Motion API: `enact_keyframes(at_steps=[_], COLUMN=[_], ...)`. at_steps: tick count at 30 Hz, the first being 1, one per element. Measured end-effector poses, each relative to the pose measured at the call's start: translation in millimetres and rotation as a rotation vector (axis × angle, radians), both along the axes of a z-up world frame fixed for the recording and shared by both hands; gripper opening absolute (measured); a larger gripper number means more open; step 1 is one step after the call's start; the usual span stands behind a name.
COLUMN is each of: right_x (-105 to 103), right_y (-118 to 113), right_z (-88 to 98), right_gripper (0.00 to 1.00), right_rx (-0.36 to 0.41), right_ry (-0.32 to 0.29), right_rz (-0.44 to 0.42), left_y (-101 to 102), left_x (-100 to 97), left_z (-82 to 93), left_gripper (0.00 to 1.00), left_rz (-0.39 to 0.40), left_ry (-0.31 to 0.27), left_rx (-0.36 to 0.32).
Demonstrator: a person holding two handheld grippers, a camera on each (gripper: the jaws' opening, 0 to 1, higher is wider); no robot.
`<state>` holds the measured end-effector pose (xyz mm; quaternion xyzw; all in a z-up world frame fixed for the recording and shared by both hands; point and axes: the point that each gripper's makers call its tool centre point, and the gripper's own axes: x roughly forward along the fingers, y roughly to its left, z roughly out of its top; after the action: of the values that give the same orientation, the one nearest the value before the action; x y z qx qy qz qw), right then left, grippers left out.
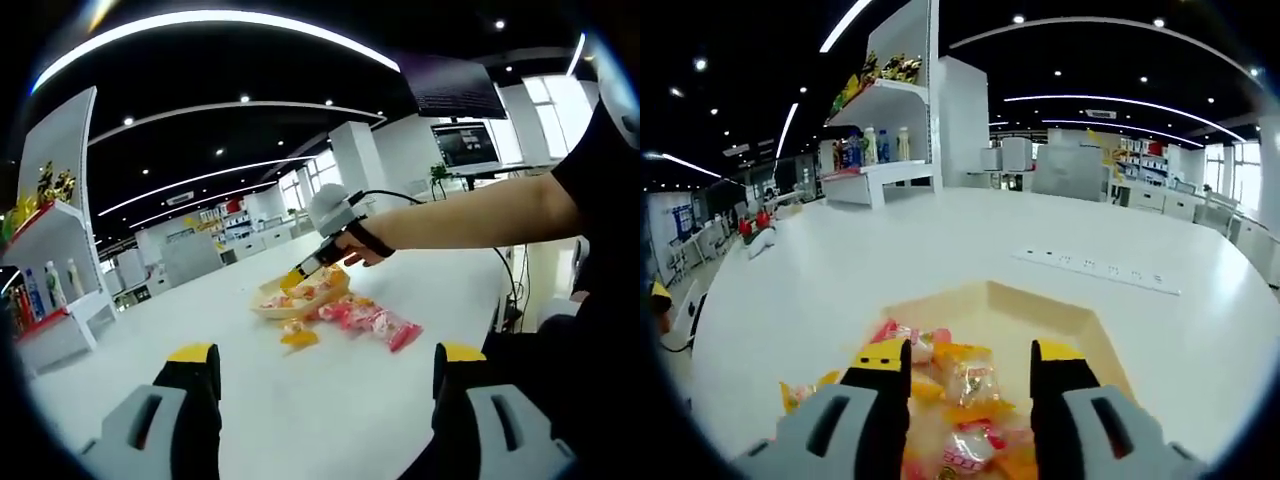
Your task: Pick up the marshmallows scattered on the table and place them into the bowl on the table
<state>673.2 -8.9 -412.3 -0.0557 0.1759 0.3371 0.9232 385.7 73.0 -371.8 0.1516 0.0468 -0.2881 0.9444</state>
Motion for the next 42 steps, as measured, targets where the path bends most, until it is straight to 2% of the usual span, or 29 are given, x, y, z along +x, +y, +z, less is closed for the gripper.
enact_keyframes(at_steps=[6,12,15,17,19,21,25,26,38,42], right_x=[-5,-8,-11,-16,-19,-23,-30,-25,-31,-40], right_y=[-5,-10,-10,-10,-12,-15,-22,-27,-43,-51], right_z=[7.5,8.2,10.0,9.6,8.8,12.2,16.2,17.0,28.7,34.3], right_gripper=[0.65,0.79,0.84,0.86,0.91,0.97,0.97,0.97,0.97,0.97], right_rx=[0.003,0.037,0.053,0.037,0.022,0.009,0.012,0.016,0.023,0.034], right_ry=[-0.022,0.014,0.023,0.020,0.022,-0.003,-0.025,-0.023,-0.071,-0.094], right_rz=[-0.010,-0.047,-0.051,-0.045,-0.047,-0.057,-0.060,-0.057,-0.051,-0.052], left_y=[0,-2,-3,-2,-1,0,1,0,2,2], left_x=[0.8,-1.0,-1.4,-1.4,-0.8,-0.4,0.2,0.1,-1.3,-1.5], left_z=[0.2,-2.9,-0.5,1.9,3.6,4.0,0.2,-0.2,-2.8,-2.9], left_gripper=[0.87,0.87,0.87,0.87,0.87,0.87,0.87,0.87,0.87,0.87], left_rz=[0.000,-0.004,-0.001,0.003,0.009,0.013,0.017,0.016,0.021,0.022], left_ry=[-0.001,0.008,-0.006,-0.013,-0.021,-0.023,-0.008,-0.007,-0.001,-0.002], left_rx=[-0.009,-0.005,-0.005,-0.013,-0.017,-0.017,-0.014,-0.013,-0.015,-0.014])
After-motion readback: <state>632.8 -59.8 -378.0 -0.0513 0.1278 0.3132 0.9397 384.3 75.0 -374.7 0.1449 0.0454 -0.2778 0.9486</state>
